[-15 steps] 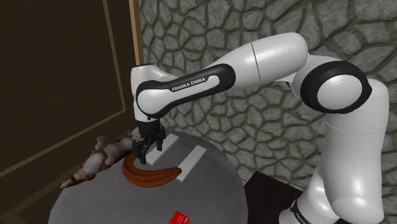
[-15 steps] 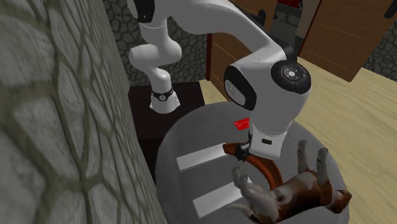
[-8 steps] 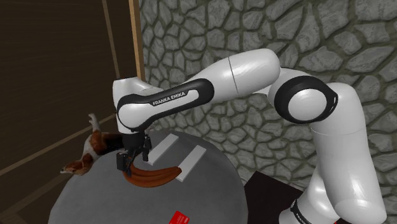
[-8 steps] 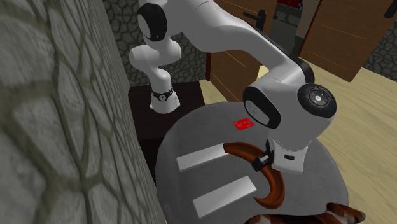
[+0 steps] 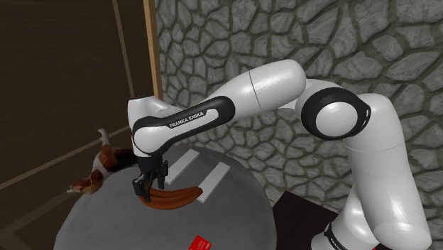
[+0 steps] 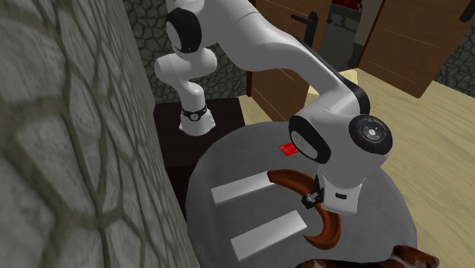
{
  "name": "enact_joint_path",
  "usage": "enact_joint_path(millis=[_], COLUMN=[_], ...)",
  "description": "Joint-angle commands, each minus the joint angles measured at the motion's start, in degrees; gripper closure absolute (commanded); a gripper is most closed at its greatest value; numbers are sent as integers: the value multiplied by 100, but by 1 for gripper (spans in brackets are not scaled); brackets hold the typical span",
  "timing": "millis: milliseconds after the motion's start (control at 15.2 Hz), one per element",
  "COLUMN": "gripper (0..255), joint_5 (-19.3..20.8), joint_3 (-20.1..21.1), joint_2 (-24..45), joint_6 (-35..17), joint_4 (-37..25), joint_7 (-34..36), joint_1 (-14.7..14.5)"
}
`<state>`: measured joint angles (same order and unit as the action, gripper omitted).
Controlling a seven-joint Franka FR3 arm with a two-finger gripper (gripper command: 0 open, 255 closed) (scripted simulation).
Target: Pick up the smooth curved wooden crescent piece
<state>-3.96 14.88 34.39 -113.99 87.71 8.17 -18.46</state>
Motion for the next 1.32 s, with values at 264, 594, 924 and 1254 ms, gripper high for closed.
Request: enact_joint_path(millis=[264, 594, 924, 1254], gripper=[255, 255, 255, 255], joint_5=[0, -7, -28, -44], joint_3=[0, 9, 27, 43], joint_2=[0, -59, -212, -340], joint_6=[-7, 117, 418, 732], joint_4=[5, -64, -216, -408], joint_7=[-2, 19, 55, 93], joint_1=[0, -1, 10, 18])
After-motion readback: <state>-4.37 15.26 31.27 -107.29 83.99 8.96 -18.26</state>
